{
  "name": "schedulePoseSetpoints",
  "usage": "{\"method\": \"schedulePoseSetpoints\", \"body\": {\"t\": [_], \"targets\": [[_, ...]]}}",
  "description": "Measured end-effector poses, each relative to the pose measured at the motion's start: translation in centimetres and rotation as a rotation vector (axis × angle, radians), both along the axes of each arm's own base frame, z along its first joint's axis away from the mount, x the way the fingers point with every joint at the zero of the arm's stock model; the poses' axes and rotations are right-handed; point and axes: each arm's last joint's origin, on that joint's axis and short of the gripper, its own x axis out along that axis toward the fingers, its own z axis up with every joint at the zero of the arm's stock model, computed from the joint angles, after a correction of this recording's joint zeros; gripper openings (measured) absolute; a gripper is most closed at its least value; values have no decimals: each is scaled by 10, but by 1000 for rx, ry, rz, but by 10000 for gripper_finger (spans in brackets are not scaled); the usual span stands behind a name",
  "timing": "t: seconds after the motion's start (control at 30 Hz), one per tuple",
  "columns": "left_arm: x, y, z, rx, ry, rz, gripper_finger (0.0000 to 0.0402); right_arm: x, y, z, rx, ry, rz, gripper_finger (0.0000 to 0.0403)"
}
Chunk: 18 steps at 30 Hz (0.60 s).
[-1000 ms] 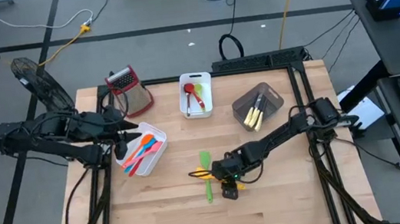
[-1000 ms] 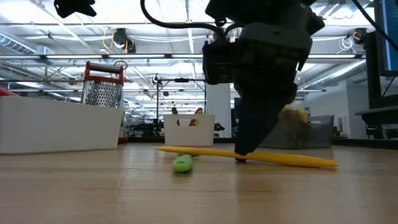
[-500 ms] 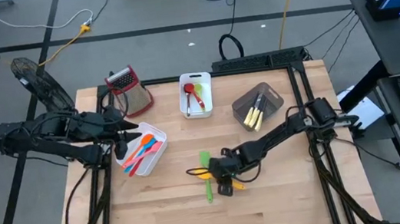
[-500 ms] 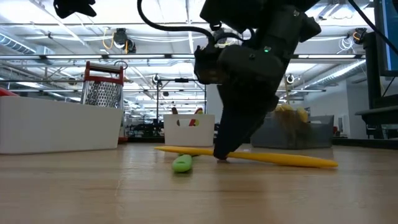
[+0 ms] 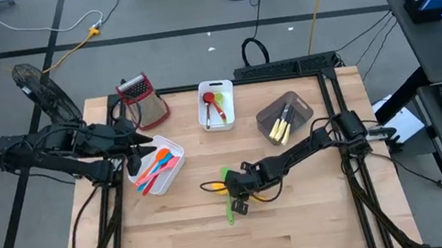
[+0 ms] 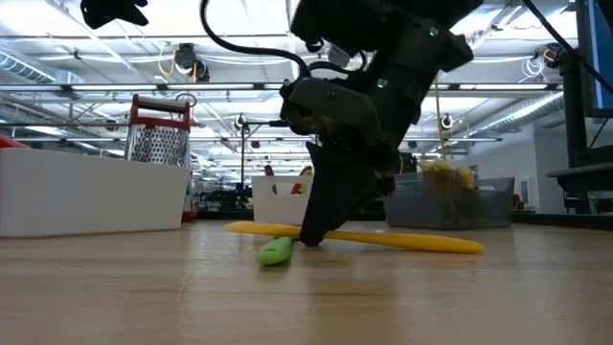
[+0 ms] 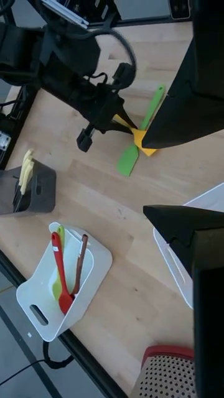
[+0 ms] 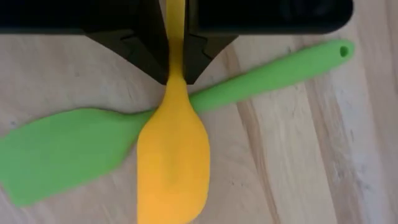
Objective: Pick & Place Kitchen Items
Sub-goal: Put the yellow spatula into the bottom white bin
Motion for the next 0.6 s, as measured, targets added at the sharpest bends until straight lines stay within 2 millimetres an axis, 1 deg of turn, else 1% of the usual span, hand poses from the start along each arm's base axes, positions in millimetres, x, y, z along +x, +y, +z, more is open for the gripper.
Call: {"method": "schedulePoseSetpoints", "body": {"t": [0.17, 0.27, 0.37, 0.6], "targets": [[0, 0, 0, -9, -2, 7, 163, 1, -1, 28, 30, -86, 12, 18], [0, 0, 0, -10, -3, 7, 163, -5, -4, 47, 30, -105, 15, 18], [0, 0, 0, -9, -4, 6, 163, -5, -10, 74, 45, -193, 6, 17], [3, -1, 1, -32, -14, -15, 163, -15, -31, 134, 62, -383, -21, 16]]}}
